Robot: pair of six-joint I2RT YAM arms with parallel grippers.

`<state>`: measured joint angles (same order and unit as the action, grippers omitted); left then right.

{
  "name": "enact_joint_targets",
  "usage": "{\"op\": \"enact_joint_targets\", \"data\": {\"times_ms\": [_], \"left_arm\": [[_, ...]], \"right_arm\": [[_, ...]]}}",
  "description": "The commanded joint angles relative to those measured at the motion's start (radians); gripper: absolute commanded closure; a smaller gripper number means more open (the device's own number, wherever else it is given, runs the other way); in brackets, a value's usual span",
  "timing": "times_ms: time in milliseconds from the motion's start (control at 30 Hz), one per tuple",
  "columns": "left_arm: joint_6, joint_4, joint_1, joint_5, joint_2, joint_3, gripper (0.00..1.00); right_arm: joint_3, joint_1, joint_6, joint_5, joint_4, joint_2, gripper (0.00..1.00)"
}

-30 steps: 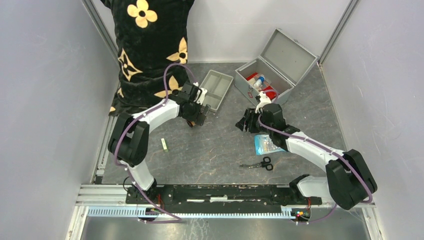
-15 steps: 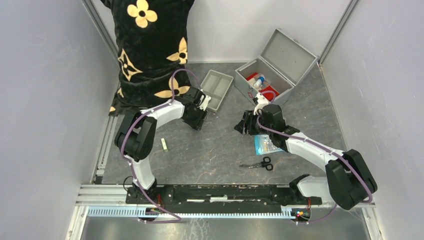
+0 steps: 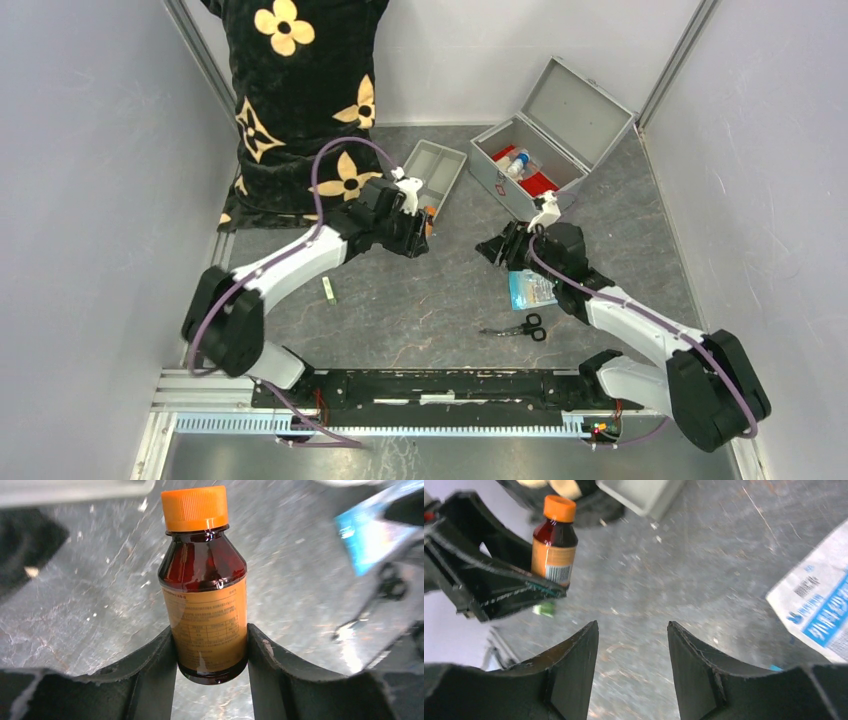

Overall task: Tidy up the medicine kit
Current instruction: Pick up the pill bottle at the center of the board.

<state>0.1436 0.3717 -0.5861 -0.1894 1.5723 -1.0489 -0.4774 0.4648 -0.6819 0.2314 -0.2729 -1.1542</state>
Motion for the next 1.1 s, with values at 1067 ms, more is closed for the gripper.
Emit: {"op": "enact_joint_targets", "data": {"times_ms": [1067], "left_arm": [[0.172, -0.368, -0.207, -0.132, -0.377, 0.116, 0.55]], "right_arm": [[-0.216, 0.026, -0.248, 0.252, -0.310, -0.041, 0.43]]}}
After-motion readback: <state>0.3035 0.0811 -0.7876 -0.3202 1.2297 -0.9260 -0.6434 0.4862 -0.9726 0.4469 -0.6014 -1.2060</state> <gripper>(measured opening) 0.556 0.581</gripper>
